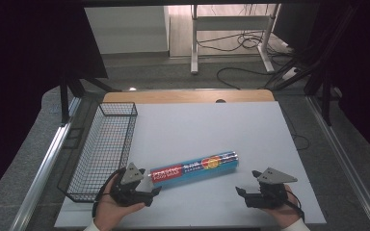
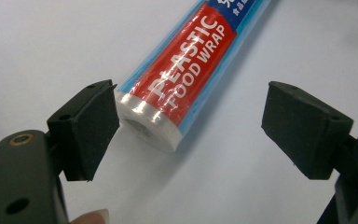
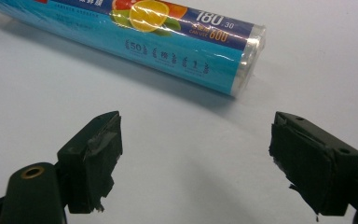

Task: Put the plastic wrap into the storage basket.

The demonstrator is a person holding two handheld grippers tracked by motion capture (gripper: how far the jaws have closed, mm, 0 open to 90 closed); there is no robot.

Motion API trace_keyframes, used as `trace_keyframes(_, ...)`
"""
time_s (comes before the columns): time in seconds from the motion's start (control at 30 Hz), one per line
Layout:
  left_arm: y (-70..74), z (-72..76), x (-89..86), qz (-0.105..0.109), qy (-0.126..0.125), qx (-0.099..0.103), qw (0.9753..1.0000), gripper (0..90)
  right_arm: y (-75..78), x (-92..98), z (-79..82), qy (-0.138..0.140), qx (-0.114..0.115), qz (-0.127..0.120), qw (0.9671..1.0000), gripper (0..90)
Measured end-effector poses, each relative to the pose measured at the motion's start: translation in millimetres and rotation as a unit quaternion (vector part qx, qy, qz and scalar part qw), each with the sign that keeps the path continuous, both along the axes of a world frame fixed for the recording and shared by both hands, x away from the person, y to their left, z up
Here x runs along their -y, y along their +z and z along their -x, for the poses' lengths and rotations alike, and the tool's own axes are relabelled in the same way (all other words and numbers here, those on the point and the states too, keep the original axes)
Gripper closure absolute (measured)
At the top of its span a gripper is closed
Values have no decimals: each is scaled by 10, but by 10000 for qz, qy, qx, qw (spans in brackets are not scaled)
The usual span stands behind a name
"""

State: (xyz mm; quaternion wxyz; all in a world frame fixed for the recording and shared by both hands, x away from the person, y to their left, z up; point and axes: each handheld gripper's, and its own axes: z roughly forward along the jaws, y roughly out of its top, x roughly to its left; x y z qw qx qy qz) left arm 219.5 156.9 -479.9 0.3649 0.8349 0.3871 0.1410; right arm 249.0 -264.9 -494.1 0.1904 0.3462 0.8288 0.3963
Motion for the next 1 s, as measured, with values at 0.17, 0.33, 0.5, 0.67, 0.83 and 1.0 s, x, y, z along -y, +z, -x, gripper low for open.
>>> trace_keyframes(0.17, -17, -14, 2, -9, 21, -53, 10000, 184, -10, 18, -5, -5, -30, -16, 10000, 179)
trace_keyframes(0.33, -24, -11, -17, 12, 38, -75, 10000, 182, -18, 21, -18, -20, -55, -34, 10000, 179)
trace_keyframes(0.5, -18, -17, -27, 54, 112, -97, 9999, 182, -47, 19, -30, 36, -122, 28, 9999, 180)
trace_keyframes(0.67, 41, -28, -54, 63, 183, -123, 9997, 199, -46, 50, -46, 56, -134, -7, 9999, 180)
trace_keyframes(0.83, 108, -51, -30, 71, 80, -170, 9998, 199, -33, 74, -45, 44, -136, -30, 9999, 180)
trace_keyframes(1.0, 219, -117, 94, -39, -237, -183, 9995, 196, -23, 75, -17, 30, -100, 4, 9999, 180)
